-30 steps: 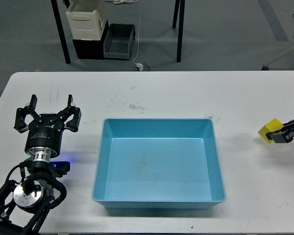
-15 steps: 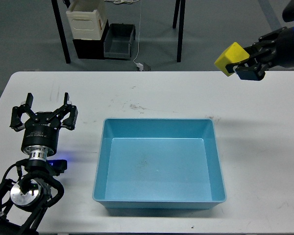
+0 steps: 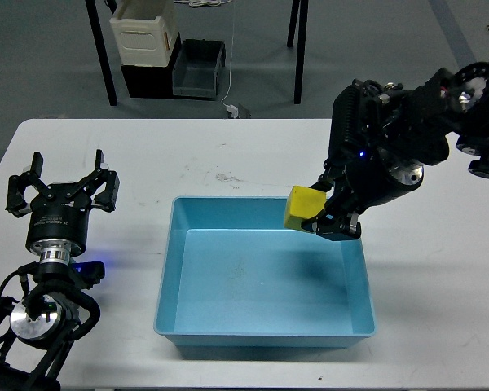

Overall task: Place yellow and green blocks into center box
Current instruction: 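Lift the yellow cube and carry it over the blue box, then lower the yellow cube into the box, release, and withdraw the right gripper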

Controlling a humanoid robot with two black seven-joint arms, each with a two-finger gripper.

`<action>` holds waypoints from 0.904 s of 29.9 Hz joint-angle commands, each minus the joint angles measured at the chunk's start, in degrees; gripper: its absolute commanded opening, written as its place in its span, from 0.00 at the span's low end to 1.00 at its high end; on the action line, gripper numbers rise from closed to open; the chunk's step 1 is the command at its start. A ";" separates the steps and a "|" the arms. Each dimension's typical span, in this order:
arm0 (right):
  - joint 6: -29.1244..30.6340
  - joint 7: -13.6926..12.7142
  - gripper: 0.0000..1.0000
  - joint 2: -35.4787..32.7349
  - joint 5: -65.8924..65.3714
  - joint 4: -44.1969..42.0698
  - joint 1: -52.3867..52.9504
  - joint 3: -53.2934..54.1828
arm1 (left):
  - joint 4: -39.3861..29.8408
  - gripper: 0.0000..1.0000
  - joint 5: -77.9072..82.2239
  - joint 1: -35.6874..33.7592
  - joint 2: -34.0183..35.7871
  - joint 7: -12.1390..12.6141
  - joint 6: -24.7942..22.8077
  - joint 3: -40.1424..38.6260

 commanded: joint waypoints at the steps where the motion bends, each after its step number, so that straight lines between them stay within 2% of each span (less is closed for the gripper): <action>1: 0.00 0.02 0.02 3.85 -0.16 -3.82 -3.74 -0.30 | -0.09 1.00 -0.08 -0.17 0.00 0.09 -0.09 -0.66; 7: 0.00 0.02 0.06 7.81 -0.25 -9.10 -9.54 -0.30 | 0.00 1.00 0.01 -0.26 0.08 0.09 -0.09 -1.28; 9: 0.00 0.02 0.14 9.30 -0.34 -10.16 -10.78 -0.30 | 0.09 1.00 0.01 -0.35 0.08 0.09 0.00 -1.28; 11: 0.00 0.02 0.31 10.88 -0.34 -11.56 -11.83 -0.38 | 0.09 1.00 0.01 -0.61 0.08 0.09 0.00 -1.28; 12: 0.00 0.02 0.50 11.41 -0.17 -12.52 -12.53 -0.30 | 0.18 1.00 -0.08 -0.78 0.08 0.09 0.00 -1.28; 13: 0.00 0.02 0.77 11.85 0.01 -13.84 -13.06 -0.30 | 0.26 1.00 -0.08 -1.13 0.08 0.09 0.08 -1.28; 14: 0.00 0.02 0.93 12.03 0.53 -14.72 -13.59 -0.12 | 0.53 1.00 -0.08 -1.22 0.08 0.09 0.17 -1.28; 15: 0.00 0.02 0.97 12.03 0.63 -15.34 -14.55 0.49 | 0.88 1.00 -0.08 -1.49 0.08 0.17 0.35 -1.20; 22: 0.00 0.02 0.99 10.98 0.72 -15.43 -15.26 1.81 | 1.58 1.00 -0.08 -2.46 1.75 0.79 0.52 -1.11; 25: 0.00 0.02 0.99 9.05 0.80 -15.52 -15.70 6.28 | 1.67 1.00 0.45 -3.68 4.64 1.23 0.70 -0.41; 27: 0.00 0.02 0.99 7.99 0.80 -15.52 -16.23 11.19 | 1.67 1.00 0.89 -4.39 7.98 2.37 0.79 -0.23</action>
